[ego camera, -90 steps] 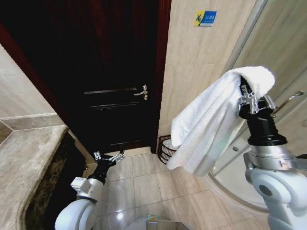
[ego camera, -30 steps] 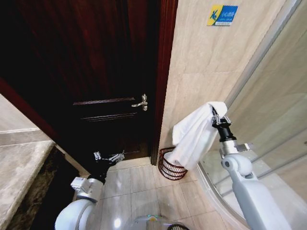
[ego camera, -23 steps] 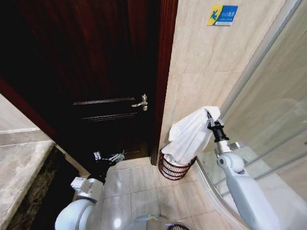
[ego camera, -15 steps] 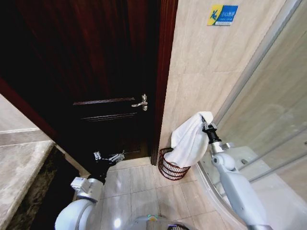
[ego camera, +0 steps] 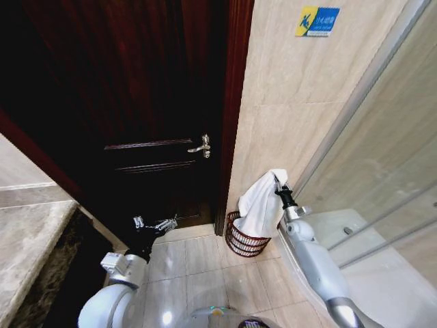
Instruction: Discard the used towel into the hamper.
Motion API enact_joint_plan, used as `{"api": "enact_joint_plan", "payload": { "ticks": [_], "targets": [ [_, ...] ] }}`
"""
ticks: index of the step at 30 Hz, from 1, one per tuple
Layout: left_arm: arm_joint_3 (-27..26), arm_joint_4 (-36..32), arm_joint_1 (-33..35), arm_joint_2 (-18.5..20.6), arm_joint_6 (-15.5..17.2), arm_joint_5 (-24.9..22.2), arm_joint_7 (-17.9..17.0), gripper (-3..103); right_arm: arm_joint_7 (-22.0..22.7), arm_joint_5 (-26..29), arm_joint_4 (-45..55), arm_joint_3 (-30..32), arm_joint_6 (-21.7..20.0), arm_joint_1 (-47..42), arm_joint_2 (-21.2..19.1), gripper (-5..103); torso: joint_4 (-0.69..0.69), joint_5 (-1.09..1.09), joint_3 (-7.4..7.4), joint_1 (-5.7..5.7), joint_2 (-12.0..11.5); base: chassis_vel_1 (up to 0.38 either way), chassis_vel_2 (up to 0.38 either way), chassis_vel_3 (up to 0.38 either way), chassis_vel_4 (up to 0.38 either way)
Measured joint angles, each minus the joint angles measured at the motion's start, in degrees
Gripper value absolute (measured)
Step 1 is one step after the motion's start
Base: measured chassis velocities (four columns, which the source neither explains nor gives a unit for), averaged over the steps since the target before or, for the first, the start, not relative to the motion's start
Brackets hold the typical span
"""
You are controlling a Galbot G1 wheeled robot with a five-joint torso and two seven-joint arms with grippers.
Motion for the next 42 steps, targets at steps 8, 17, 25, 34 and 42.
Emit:
{"api": "enact_joint_plan", "payload": {
  "ticks": [8,17,25,34,42],
  "targets": [
    [0.0,0.0,0.0,0.0,0.0,0.0,0.0,100,-1.0,1.1,-1.7,-0.9,-2.7,-2.6,0.0,10,0.00,0.00,0.00,0.00,0.0,0.000,0.000,0.000,0.000],
    [0.0,0.0,0.0,0.0,0.0,0.0,0.0,100,3.0,-3.4,0.2,0.2,-0.8,-7.0,0.4,10,0.00,-0.01,-0.01,-0.01,0.0,0.000,0.000,0.000,0.000],
    [0.0,0.0,0.0,0.0,0.0,0.0,0.0,100,2.2,-3.8,-0.1,0.7,-1.0,-8.2,0.6,10,0.00,0.01,-0.01,-0.02,0.0,0.000,0.000,0.000,0.000],
    [0.0,0.0,0.0,0.0,0.0,0.0,0.0,100,3.0,-4.2,-0.4,0.9,-0.9,-9.5,0.7,10,0.02,0.00,0.00,0.00,0.0,-0.096,0.095,0.108,-0.104],
    [0.0,0.0,0.0,0.0,0.0,0.0,0.0,100,2.9,-3.2,-4.2,1.4,-2.8,-10.8,1.2,10,0.00,-0.02,0.02,0.06,0.0,-0.121,0.129,0.128,-0.118]
  ]
}}
